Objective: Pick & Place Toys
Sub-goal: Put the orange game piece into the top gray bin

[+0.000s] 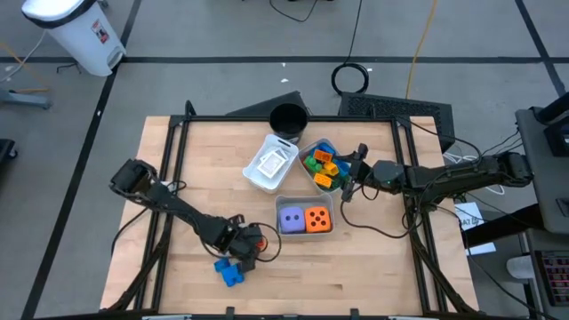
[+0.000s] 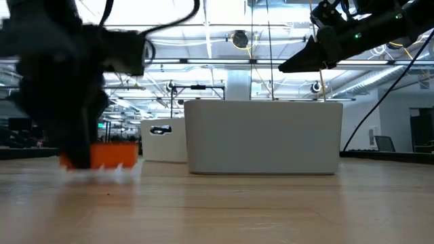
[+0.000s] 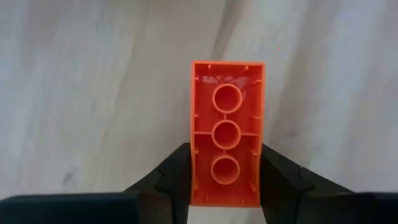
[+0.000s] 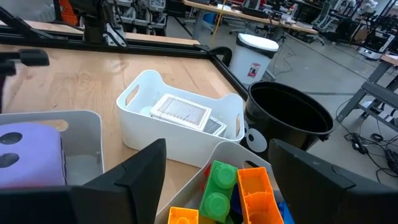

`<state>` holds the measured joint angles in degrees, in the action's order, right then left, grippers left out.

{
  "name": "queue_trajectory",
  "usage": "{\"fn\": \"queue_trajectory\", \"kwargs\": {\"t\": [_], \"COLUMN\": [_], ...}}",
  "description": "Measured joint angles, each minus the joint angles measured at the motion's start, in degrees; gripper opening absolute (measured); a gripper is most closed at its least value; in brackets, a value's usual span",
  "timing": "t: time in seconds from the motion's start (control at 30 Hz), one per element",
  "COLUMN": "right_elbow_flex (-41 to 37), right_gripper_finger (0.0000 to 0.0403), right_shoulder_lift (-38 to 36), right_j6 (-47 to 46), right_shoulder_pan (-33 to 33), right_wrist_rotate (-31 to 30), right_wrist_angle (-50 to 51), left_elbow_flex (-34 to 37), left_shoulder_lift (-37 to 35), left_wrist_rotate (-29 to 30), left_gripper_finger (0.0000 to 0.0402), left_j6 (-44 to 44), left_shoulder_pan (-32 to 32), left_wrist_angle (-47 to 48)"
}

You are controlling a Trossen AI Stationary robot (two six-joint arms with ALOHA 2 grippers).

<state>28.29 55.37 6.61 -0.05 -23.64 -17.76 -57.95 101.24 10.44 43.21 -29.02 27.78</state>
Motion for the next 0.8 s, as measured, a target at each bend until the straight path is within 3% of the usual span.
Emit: {"fn": "queue_trajectory", "kwargs": {"t": [0.1,0.27,0.47,0.63,0.73,0.8], "right_elbow_flex": [-0.02,0.0,0.0,0.02,0.02,-0.02], "right_gripper_finger": [0.0256,0.0256,0.0256,0.0258,0.0272,0.0289], "right_shoulder_lift": [0.0,0.18,4.51,12.07,16.65,19.45], "right_j6": [0.02,-0.07,-4.84,-4.72,-1.27,0.31], "right_shoulder_pan": [0.59,1.47,3.22,5.65,7.7,9.52], "right_wrist_rotate": [0.37,6.88,14.86,20.03,26.37,27.07], "right_wrist_angle": [-0.08,-2.16,-10.9,-23.62,-31.72,-38.83], "left_elbow_flex": [-0.06,-0.07,-0.13,-0.22,-0.22,-0.22], "left_shoulder_lift": [-4.19,-11.99,-15.8,-13.74,-12.43,-12.24], "left_wrist_rotate": [1.9,9.41,21.02,22.62,22.61,22.15], "left_gripper_finger": [0.0141,0.0141,0.0141,0.0153,0.0154,0.0155], "left_j6": [-1.81,-5.46,-21.99,-35.46,-38.2,-38.38], "left_shoulder_pan": [-0.04,-0.24,0.22,3.06,5.15,6.3], "left_wrist_angle": [-1.79,-6.74,-24.37,-38.72,-41.85,-42.01]}}
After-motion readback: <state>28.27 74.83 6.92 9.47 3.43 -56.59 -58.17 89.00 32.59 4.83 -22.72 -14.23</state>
